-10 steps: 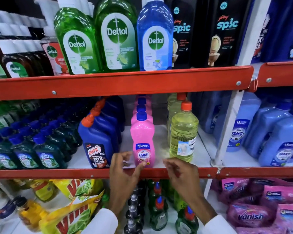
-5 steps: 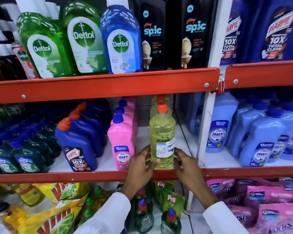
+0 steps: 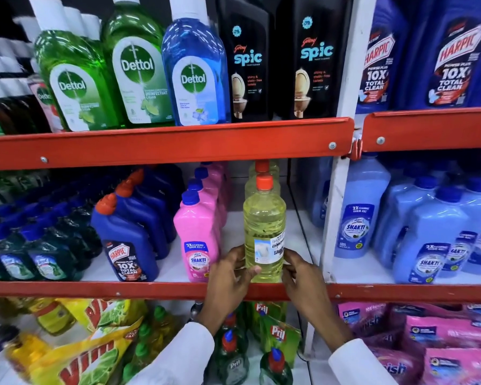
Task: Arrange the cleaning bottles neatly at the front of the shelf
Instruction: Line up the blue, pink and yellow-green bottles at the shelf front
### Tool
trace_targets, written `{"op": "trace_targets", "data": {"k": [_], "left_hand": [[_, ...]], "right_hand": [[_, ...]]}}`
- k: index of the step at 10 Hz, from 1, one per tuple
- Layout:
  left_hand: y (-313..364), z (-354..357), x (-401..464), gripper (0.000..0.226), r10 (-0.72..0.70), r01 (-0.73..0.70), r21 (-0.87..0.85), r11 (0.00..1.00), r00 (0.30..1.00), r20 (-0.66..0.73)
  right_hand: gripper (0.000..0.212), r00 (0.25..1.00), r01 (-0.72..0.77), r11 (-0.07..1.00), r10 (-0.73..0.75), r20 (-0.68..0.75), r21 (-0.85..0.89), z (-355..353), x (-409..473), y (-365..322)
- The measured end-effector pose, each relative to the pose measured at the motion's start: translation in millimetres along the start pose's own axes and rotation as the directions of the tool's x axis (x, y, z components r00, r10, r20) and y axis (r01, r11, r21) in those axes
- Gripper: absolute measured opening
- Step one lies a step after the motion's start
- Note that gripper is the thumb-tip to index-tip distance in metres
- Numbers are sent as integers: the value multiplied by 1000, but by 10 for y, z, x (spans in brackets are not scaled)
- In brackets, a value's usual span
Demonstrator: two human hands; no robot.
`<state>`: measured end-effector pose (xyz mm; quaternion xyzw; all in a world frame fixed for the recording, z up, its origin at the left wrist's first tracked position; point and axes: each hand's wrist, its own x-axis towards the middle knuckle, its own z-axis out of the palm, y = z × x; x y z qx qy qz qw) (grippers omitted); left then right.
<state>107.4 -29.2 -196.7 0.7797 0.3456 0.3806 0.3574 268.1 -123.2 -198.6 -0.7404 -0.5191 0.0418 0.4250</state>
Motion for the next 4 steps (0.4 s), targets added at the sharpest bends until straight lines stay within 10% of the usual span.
{"op": "trace_targets", "data": {"k": [3,4], "left_hand": [[62,-43,-18,58,-22,20,37,999,998,61],[247,-130,-77,70,52,-50,172,984,999,-7]], "right_hand": [[49,999,-17,1000,18,-45,24,-23,-33,-56],[46,958,-70,985,111,-264,161,-274,-210,-161]]}}
